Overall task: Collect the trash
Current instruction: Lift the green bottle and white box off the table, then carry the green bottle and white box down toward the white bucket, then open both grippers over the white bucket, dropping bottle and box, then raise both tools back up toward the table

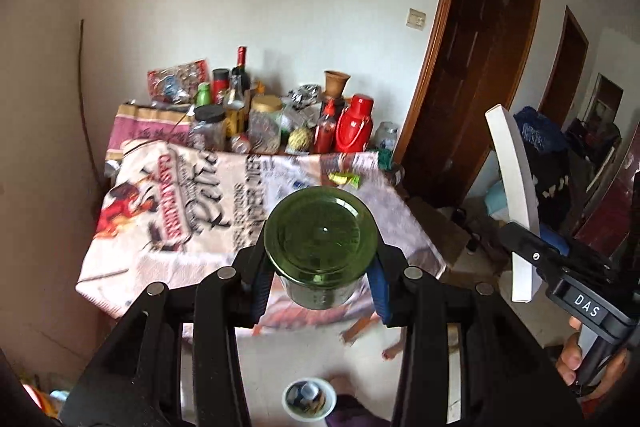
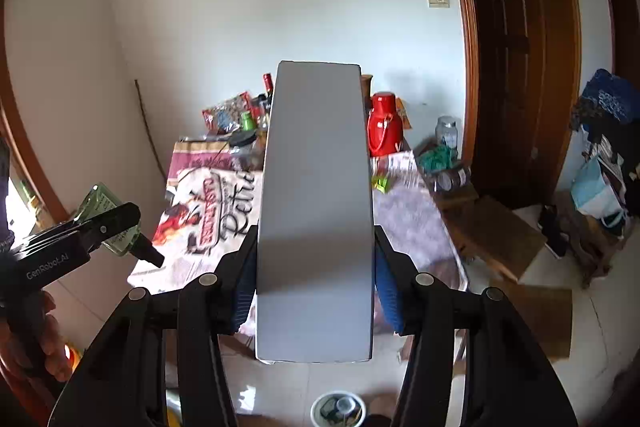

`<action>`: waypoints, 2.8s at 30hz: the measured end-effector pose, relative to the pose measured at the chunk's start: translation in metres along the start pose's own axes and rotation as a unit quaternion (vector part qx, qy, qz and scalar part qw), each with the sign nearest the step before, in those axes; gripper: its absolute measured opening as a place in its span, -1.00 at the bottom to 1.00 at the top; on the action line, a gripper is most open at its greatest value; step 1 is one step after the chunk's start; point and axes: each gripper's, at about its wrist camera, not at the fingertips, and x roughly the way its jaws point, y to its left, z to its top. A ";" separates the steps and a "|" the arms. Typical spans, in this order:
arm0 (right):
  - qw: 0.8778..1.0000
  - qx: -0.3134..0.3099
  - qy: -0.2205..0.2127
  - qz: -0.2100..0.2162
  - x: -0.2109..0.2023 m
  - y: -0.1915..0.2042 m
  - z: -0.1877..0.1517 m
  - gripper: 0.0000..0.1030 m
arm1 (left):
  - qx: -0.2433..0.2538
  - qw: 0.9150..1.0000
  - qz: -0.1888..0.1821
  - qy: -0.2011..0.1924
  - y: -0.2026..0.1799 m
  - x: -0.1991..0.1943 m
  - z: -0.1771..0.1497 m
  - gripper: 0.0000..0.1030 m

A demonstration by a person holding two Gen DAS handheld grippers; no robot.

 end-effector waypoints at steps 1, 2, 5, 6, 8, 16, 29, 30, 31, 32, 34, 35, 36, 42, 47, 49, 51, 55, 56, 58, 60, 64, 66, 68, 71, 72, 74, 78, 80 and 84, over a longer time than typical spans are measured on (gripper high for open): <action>1.000 0.002 0.005 -0.002 -0.006 0.005 -0.009 -0.07 | 0.001 1.000 0.001 0.003 0.003 -0.007 -0.007 -0.21; 1.000 0.004 0.009 -0.003 -0.010 0.009 -0.015 -0.07 | 0.002 1.000 0.002 0.008 0.006 -0.014 -0.016 -0.21; 1.000 0.008 0.025 -0.010 -0.023 0.019 -0.036 -0.06 | 0.003 1.000 0.000 0.020 0.015 -0.035 -0.042 -0.21; 0.999 0.008 0.031 -0.012 -0.026 0.022 -0.040 -0.06 | 0.002 1.000 -0.001 0.024 0.016 -0.039 -0.048 -0.21; 0.999 0.010 0.048 -0.015 -0.032 0.026 -0.049 -0.07 | -0.002 0.999 -0.002 0.032 0.018 -0.049 -0.061 -0.21; 0.996 0.009 0.081 -0.023 -0.045 0.024 -0.071 -0.06 | 0.003 0.999 -0.006 0.052 0.010 -0.075 -0.095 -0.21; 0.984 -0.016 0.179 0.001 -0.005 -0.001 -0.135 -0.06 | -0.027 0.991 0.026 0.130 -0.004 -0.030 -0.157 -0.21; 0.982 -0.018 0.187 0.001 0.001 -0.003 -0.141 -0.06 | -0.030 0.989 0.031 0.142 -0.004 -0.020 -0.165 -0.21; 0.979 -0.018 0.202 0.001 0.011 -0.008 -0.151 -0.06 | -0.034 0.988 0.035 0.150 -0.003 -0.012 -0.171 -0.21; 0.977 -0.014 0.211 0.003 0.017 -0.011 -0.157 -0.06 | -0.043 0.985 0.039 0.162 0.000 0.000 -0.181 -0.21; 0.973 -0.004 0.232 0.006 0.035 -0.020 -0.174 -0.06 | -0.057 0.982 0.040 0.175 0.004 0.016 -0.194 -0.21; 0.971 -0.001 0.241 0.007 0.041 -0.022 -0.183 -0.06 | -0.064 0.980 0.045 0.185 0.007 0.030 -0.205 -0.21; 0.968 0.001 0.249 0.008 0.046 -0.023 -0.191 -0.06 | -0.068 0.978 0.049 0.191 0.008 0.039 -0.212 -0.21; 0.950 -0.015 0.312 0.025 0.100 -0.032 -0.251 -0.06 | -0.082 0.968 0.063 0.230 0.019 0.099 -0.271 -0.21; 0.938 -0.039 0.343 0.037 0.145 -0.042 -0.295 -0.06 | -0.088 0.957 0.079 0.265 0.031 0.144 -0.325 -0.21; 0.935 -0.045 0.350 0.037 0.164 -0.046 -0.312 -0.06 | -0.087 0.954 0.085 0.275 0.034 0.159 -0.344 -0.21; 0.932 -0.048 0.357 0.042 0.180 -0.051 -0.327 -0.06 | -0.089 0.952 0.086 0.279 0.037 0.173 -0.361 -0.21; 0.923 -0.039 0.378 0.065 0.211 -0.059 -0.353 -0.01 | -0.094 0.950 0.081 0.288 0.041 0.200 -0.389 -0.21; 0.921 -0.039 0.382 0.059 0.216 -0.060 -0.357 0.00 | -0.095 0.949 0.079 0.292 0.041 0.207 -0.395 -0.21; 0.920 -0.040 0.387 0.044 0.226 -0.062 -0.364 0.11 | -0.101 0.946 0.069 0.301 0.041 0.222 -0.409 -0.21; 0.920 -0.042 0.389 0.030 0.230 -0.067 -0.369 0.13 | -0.104 0.942 0.063 0.314 0.041 0.234 -0.420 -0.21; 0.920 -0.040 0.389 0.012 0.226 -0.077 -0.364 0.13 | -0.099 0.935 0.053 0.337 0.034 0.256 -0.437 -0.21; 0.921 -0.031 0.388 0.010 0.222 -0.082 -0.359 0.13 | -0.097 0.933 0.044 0.343 0.027 0.265 -0.437 -0.21; 0.923 -0.025 0.384 0.005 0.217 -0.085 -0.351 0.13 | -0.097 0.930 0.037 0.352 0.020 0.272 -0.435 -0.17; 0.926 -0.022 0.377 -0.010 0.213 -0.088 -0.339 0.13 | -0.093 0.919 0.044 0.381 0.011 0.283 -0.435 0.32; 0.928 -0.016 0.372 -0.014 0.210 -0.090 -0.333 0.14 | -0.092 0.919 0.051 0.379 0.009 0.283 -0.434 0.32; 0.931 -0.006 0.365 -0.015 0.208 -0.092 -0.322 0.14 | -0.081 0.919 0.048 0.383 0.003 0.280 -0.430 0.32; 0.937 0.001 0.348 -0.021 0.196 -0.089 -0.296 0.14 | -0.062 0.920 0.062 0.381 -0.002 0.264 -0.413 0.32; 0.940 0.000 0.340 -0.021 0.187 -0.086 -0.281 0.14 | -0.063 0.923 0.063 0.375 -0.002 0.249 -0.397 0.32; 0.945 -0.003 0.326 -0.017 0.164 -0.078 -0.249 0.14 | -0.061 0.932 0.067 0.352 -0.005 0.217 -0.357 0.32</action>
